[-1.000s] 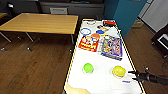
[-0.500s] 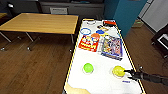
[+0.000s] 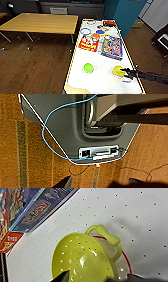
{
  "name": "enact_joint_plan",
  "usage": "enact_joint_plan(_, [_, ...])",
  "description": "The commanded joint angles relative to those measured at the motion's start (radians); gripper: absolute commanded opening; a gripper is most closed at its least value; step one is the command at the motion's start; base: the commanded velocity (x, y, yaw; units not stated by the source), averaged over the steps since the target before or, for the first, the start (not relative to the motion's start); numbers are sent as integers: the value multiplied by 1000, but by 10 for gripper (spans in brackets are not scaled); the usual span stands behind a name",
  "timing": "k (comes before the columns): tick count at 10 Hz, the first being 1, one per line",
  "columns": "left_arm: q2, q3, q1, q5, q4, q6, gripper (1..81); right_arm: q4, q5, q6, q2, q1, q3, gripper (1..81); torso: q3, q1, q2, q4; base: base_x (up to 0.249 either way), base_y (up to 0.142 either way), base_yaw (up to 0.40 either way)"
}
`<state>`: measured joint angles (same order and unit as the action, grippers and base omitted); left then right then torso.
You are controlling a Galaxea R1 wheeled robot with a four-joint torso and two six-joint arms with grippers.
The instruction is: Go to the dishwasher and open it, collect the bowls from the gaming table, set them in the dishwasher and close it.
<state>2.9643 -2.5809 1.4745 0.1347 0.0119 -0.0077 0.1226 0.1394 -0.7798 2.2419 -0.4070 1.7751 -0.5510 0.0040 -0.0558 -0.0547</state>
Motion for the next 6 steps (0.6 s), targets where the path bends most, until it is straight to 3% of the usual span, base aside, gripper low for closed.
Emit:
enact_joint_plan(1, [-2, 5, 25, -78, -10, -3, 811, 16, 23, -4, -2, 110, 23, 811, 0, 0, 0, 0, 0, 0, 0])
enact_joint_plan(4, [-3, 5, 28, -79, -10, -3, 811, 31, -10, -4, 58, 104, 76, 811, 0, 0, 0, 0, 0, 0, 0])
enact_joint_plan(5, [-5, 5, 30, -79, -20, -3, 811, 37, -15, -3, 72, 104, 84, 10, 0, 0, 0, 0, 0, 0, 0])
enact_joint_plan(6, [-10, 7, 31, -79, -27, -3, 811, 39, -15, -4, 77, 105, 84, 10, 0, 0, 0, 0, 0, 0, 0])
